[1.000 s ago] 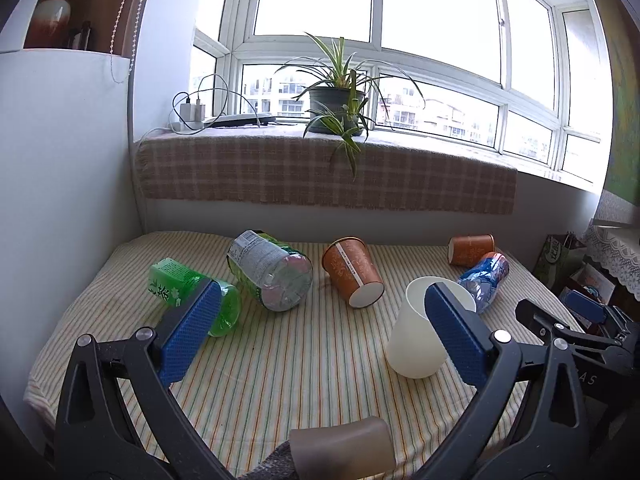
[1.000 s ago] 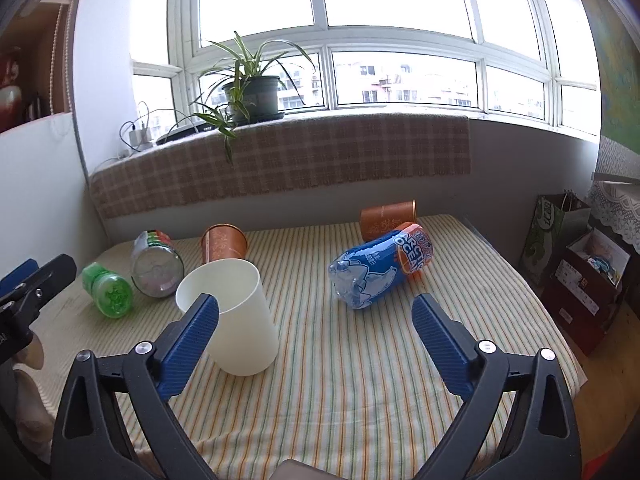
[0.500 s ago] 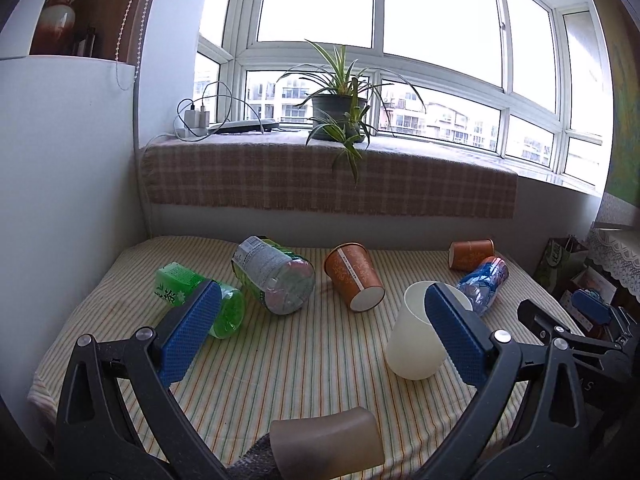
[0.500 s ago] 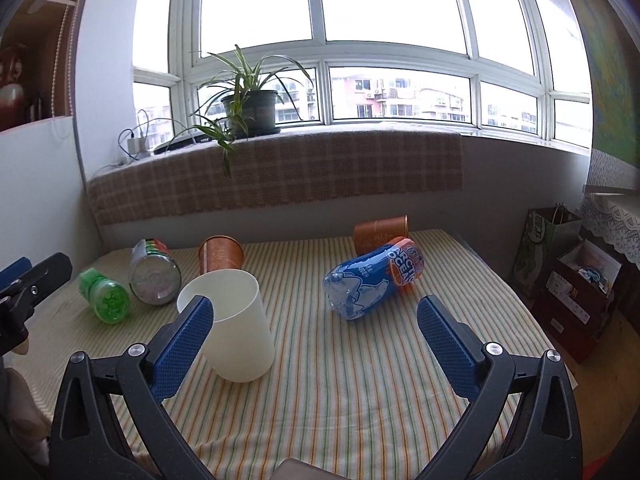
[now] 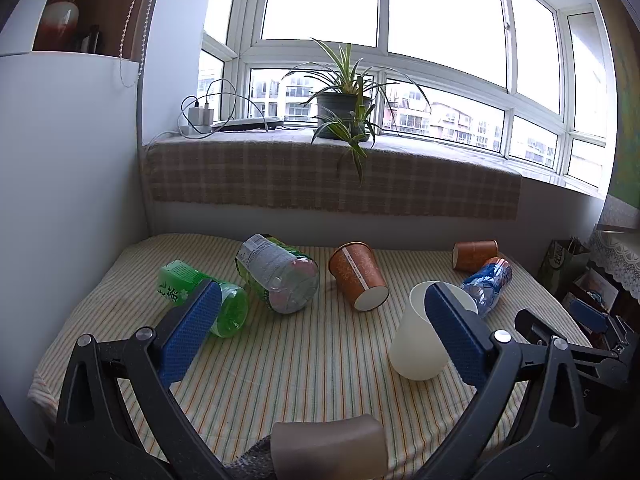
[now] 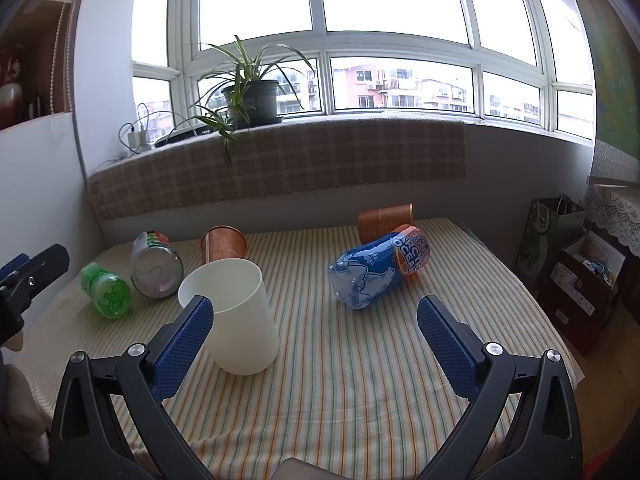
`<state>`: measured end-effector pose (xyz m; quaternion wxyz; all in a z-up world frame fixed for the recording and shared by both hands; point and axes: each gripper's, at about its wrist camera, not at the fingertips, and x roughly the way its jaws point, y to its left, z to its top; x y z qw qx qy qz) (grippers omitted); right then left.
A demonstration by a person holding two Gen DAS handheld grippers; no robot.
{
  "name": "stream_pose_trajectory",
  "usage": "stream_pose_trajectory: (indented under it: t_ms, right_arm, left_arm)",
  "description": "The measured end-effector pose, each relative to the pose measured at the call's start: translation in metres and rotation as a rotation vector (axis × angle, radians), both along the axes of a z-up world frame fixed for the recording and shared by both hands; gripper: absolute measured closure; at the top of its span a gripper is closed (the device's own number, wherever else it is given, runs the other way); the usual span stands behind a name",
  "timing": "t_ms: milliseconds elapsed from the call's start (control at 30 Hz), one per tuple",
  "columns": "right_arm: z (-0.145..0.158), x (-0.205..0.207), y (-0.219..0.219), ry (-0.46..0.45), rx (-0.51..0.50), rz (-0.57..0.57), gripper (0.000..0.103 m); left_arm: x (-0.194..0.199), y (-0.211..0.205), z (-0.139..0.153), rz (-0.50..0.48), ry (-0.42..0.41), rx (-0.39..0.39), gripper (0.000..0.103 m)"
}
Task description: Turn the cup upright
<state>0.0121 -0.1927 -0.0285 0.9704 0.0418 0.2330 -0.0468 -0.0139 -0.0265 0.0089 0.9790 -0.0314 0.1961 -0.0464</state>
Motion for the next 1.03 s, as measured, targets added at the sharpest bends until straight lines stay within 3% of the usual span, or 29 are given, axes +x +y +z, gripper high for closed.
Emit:
stream_pose_trajectory:
  t_ms: [1033]
  right_arm:
    - [-0.0099,0.0050,0.0058,0.048,0.015,0.027,0.001]
  left_arm:
    - [0.0000,0.0024,-0.0047,0.004,0.007,-0.011,0.000]
